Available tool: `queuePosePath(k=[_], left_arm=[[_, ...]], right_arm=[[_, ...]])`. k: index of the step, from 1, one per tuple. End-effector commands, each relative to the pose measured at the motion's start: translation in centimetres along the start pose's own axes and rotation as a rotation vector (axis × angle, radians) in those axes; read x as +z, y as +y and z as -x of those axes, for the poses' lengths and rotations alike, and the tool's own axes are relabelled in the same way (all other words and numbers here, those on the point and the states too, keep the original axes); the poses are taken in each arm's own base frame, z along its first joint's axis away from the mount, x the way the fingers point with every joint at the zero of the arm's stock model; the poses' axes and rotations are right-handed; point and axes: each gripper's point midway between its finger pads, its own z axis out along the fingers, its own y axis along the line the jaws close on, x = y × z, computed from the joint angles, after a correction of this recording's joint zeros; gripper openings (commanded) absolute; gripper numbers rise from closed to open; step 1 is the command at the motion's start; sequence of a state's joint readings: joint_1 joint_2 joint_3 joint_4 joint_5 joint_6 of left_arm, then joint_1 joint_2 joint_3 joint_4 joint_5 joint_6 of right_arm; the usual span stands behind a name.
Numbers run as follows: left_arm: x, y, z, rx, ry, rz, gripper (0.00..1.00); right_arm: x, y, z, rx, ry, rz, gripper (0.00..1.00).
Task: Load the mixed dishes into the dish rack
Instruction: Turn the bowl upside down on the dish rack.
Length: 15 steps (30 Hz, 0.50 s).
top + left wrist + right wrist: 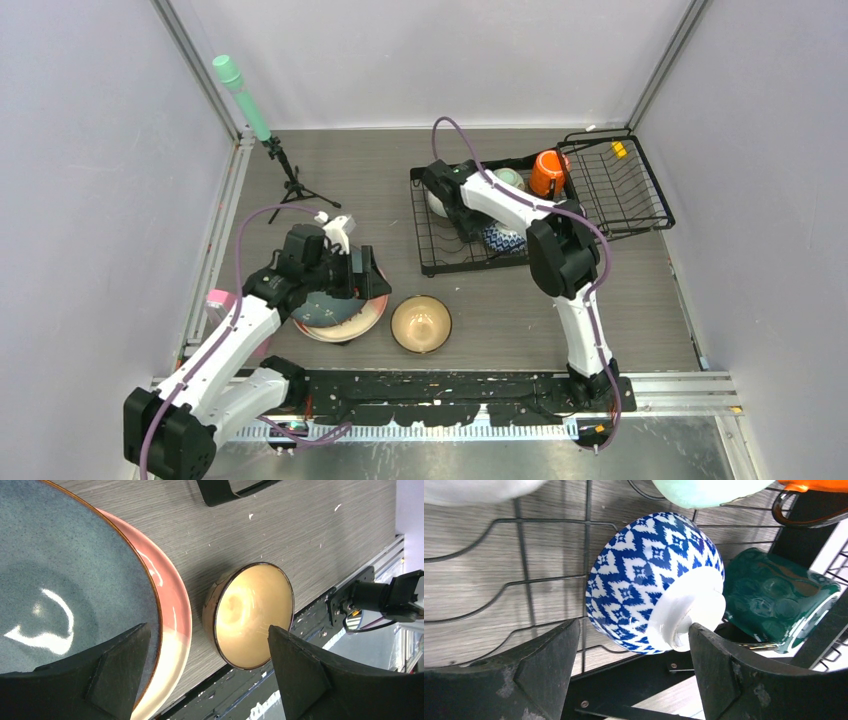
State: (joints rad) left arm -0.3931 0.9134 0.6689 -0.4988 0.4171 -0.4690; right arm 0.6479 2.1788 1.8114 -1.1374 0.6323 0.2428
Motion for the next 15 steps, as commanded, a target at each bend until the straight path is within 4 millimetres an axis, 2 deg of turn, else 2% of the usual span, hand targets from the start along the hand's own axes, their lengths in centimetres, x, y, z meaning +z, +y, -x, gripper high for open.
queuePosePath(k=[1, 5, 10, 11, 12, 13, 14, 15], left_arm=[[-0.3, -1.1, 0.8, 0.068, -0.005, -0.004, 0.89], [0.2, -1.8, 0.4, 0.118, 0.016, 0.016, 0.88], [0.5, -2.2, -0.2, 0.157, 0.043, 0.054, 0.85], [0.5, -2.3, -0.4, 0.163, 0.045, 0.058, 0.85], [0.6, -2.4, -0.7, 0.164, 0.047, 0.06, 0.85], [0.7, -2.6, -0.9, 0.163, 0.048, 0.057, 0.85], [0.8, -2.7, -1.2, 0.161, 0.049, 0.059, 0.85], [1.0, -2.9, -1.5, 0.161, 0.053, 0.06, 0.84]], right_arm=[[-5.5, -1.0, 3.7, 0.152, -0.168, 0.14, 0.85], [-8.1, -2.4, 4.4, 0.208, -0.234, 0.179, 0.85], [-9.6, -3.7, 3.7, 0.25, -0.27, 0.195, 0.85], [-10.5, -4.0, 3.8, 0.278, -0.295, 0.219, 0.84], [-10.5, -3.8, 3.3, 0.283, -0.292, 0.231, 0.84], [-11.7, -4.0, 3.4, 0.323, -0.327, 0.279, 0.84], [-11.5, -3.5, 2.7, 0.329, -0.319, 0.304, 0.84], [-13.2, -3.4, 3.1, 0.382, -0.367, 0.378, 0.83]])
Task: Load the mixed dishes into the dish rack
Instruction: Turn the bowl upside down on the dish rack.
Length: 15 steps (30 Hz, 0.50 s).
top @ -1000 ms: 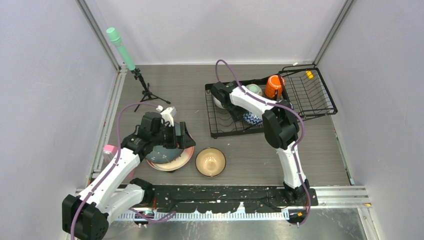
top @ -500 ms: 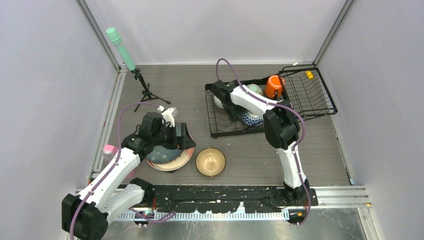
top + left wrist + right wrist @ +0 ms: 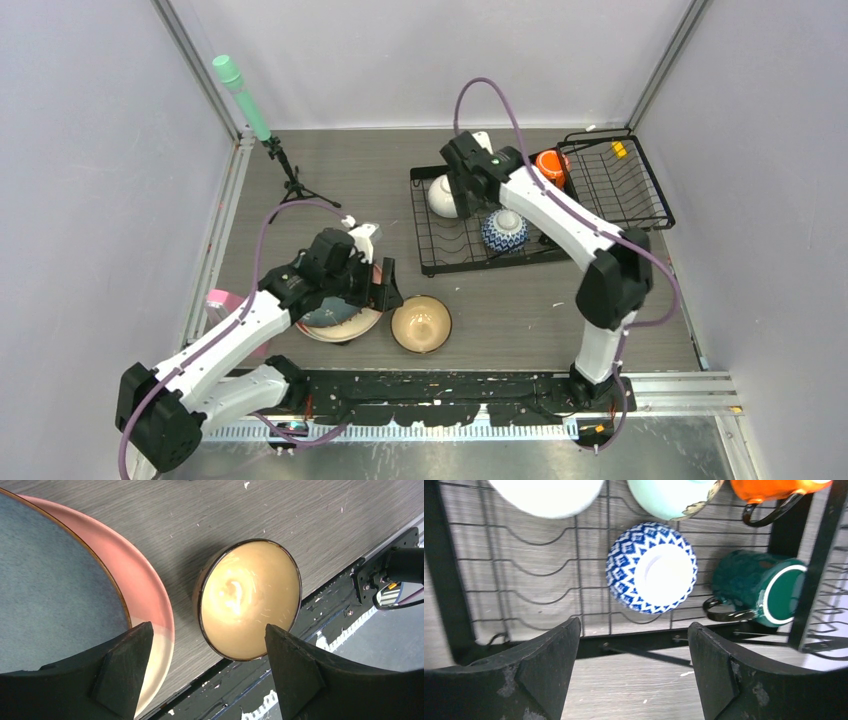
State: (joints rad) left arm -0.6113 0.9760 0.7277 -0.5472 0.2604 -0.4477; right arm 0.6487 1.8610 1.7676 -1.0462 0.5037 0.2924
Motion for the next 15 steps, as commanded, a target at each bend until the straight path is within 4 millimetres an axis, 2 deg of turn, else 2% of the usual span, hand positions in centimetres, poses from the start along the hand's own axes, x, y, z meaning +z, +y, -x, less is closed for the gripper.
queuePosePath(k=[1, 2, 3, 4, 5, 6, 7, 8, 11, 15], left_arm=[[-0.1, -0.7, 0.5, 0.013, -0.032, 0.03, 0.84], [0.1, -0.8, 0.3, 0.014, -0.028, 0.038, 0.84], [0.3, -0.8, 0.0, 0.01, -0.019, 0.049, 0.83], [0.4, -0.7, -0.3, 0.01, -0.013, 0.059, 0.82], [0.5, -0.6, -0.6, 0.01, -0.007, 0.068, 0.82], [0.6, -0.6, -1.0, 0.008, 0.0, 0.074, 0.81], [0.7, -0.6, -1.1, 0.004, 0.001, 0.08, 0.8], [0.7, -0.6, -1.3, -0.001, 0.003, 0.081, 0.79], [1.0, -1.0, -1.5, 0.014, 0.019, 0.082, 0.77], [1.8, -1.3, -2.2, 0.026, 0.059, 0.096, 0.76]], right_arm=[[-3.2, 1.5, -0.3, 0.159, -0.084, 0.184, 0.83], [-4.9, 2.1, 0.7, 0.233, -0.143, 0.268, 0.82], [-4.4, 2.4, -0.8, 0.249, -0.121, 0.285, 0.81], [-6.2, 2.8, 0.3, 0.334, -0.182, 0.361, 0.81], [-5.7, 3.5, -1.4, 0.349, -0.149, 0.395, 0.8], [-6.1, 3.8, -1.7, 0.421, -0.172, 0.441, 0.79], [-7.0, 4.7, -1.1, 0.487, -0.196, 0.513, 0.78], [-8.0, 4.5, -1.0, 0.522, -0.222, 0.553, 0.77], [-8.6, 5.2, -2.1, 0.621, -0.227, 0.641, 0.72], [-9.0, 5.3, -2.5, 0.66, -0.239, 0.673, 0.69]])
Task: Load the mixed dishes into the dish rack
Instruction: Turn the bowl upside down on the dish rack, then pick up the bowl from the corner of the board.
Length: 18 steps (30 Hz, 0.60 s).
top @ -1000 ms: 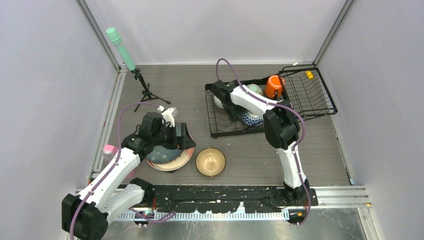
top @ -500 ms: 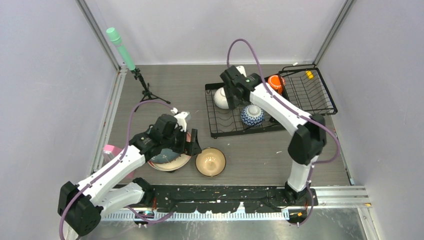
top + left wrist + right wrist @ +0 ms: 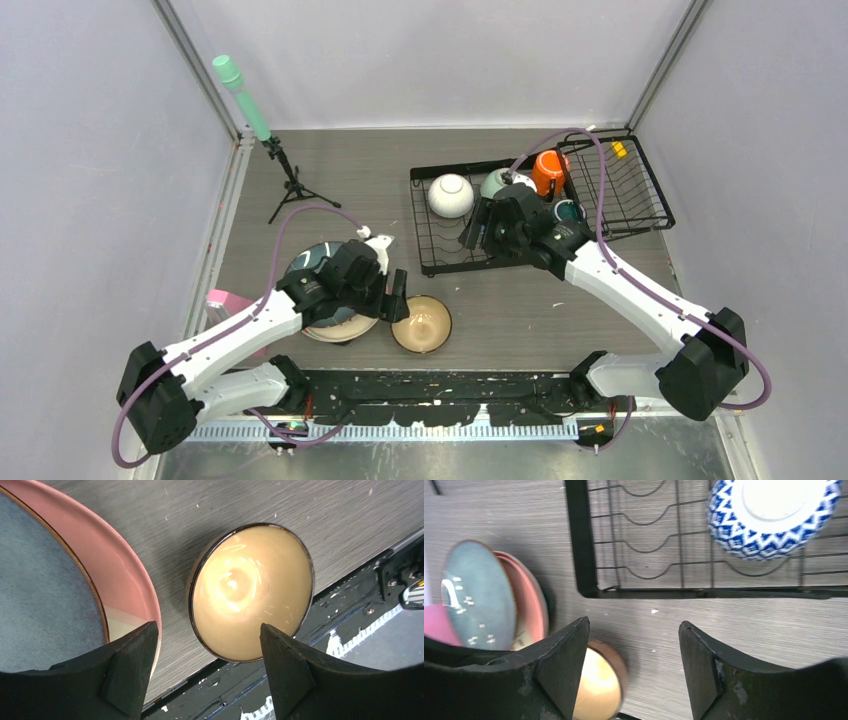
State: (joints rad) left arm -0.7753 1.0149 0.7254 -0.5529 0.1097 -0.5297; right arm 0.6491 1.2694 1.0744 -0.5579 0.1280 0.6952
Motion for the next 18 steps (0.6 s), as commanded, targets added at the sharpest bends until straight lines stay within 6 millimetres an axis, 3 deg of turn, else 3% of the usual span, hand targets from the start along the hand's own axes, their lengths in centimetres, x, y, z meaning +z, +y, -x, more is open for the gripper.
queuePosePath(k=[1, 8, 18], left_arm=[[0.8, -0.3, -0.3, 0.0, 0.022, 0.036, 0.76], [1.9, -0.3, -1.7, 0.001, 0.062, 0.073, 0.69], [3.4, -0.3, -2.4, 0.008, 0.108, 0.096, 0.63]], right_arm=[[-1.0, 3.8, 2.1, 0.135, -0.091, 0.178, 0.69], [-1.9, 3.3, 2.7, 0.128, -0.134, 0.172, 0.69], [-1.5, 2.7, 1.9, 0.137, -0.118, 0.158, 0.68]])
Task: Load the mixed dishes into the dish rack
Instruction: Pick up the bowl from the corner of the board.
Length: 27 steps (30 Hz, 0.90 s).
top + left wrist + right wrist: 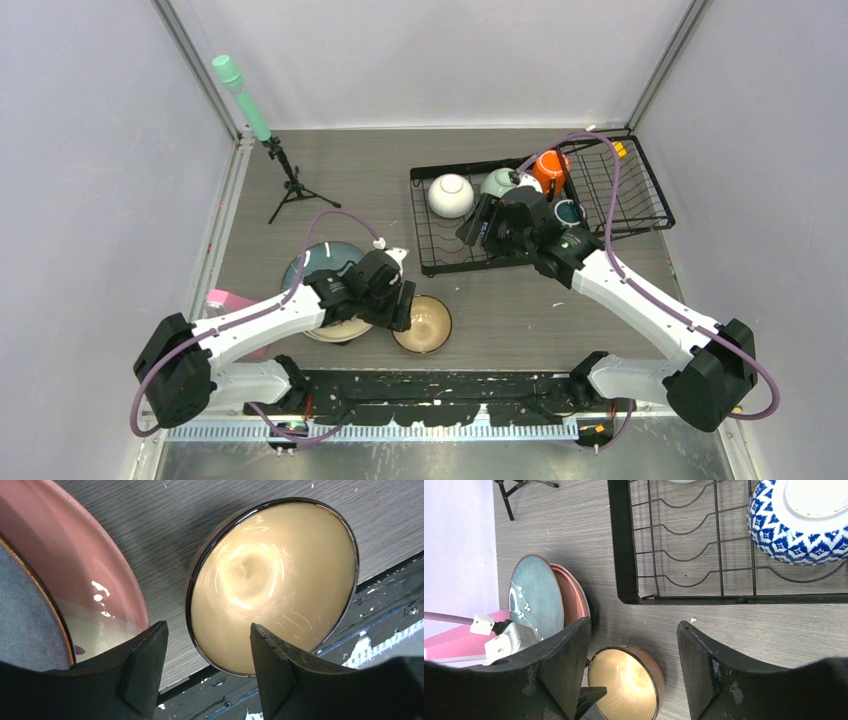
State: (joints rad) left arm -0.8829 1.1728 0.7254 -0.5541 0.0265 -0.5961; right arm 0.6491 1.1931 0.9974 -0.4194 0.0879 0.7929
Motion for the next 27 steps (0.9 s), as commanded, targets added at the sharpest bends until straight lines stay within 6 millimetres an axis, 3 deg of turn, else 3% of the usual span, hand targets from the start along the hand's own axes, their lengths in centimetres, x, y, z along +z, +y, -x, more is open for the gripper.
queuePosePath(k=[1, 7, 11, 15, 22, 27], left_arm=[[0.6, -0.6, 1.0, -0.001, -0.019, 0.004, 0.63], [2.0, -1.3, 1.5, 0.003, -0.006, 0.004, 0.47], [2.6, -1.5, 1.7, 0.011, 0.008, 0.011, 0.42], [2.7, -1.7, 1.9, 0.012, 0.01, 0.011, 0.32], [2.4, -1.4, 2.3, 0.017, -0.015, 0.028, 0.25], [2.5, -1.4, 2.3, 0.025, -0.005, 0.034, 0.1]], right_arm=[[-0.4, 1.0, 1.0, 0.023, -0.045, 0.036, 0.68], [-0.3, 0.7, 0.7, 0.02, -0.035, 0.026, 0.67], [-0.2, 0.5, 0.3, 0.018, -0.022, 0.02, 0.67], [-0.3, 0.2, 0.2, 0.017, -0.02, 0.014, 0.67], [-0.1, 0.3, 0.1, 0.016, -0.013, 0.014, 0.67], [0.3, 0.4, 0.0, 0.013, -0.001, 0.012, 0.67]])
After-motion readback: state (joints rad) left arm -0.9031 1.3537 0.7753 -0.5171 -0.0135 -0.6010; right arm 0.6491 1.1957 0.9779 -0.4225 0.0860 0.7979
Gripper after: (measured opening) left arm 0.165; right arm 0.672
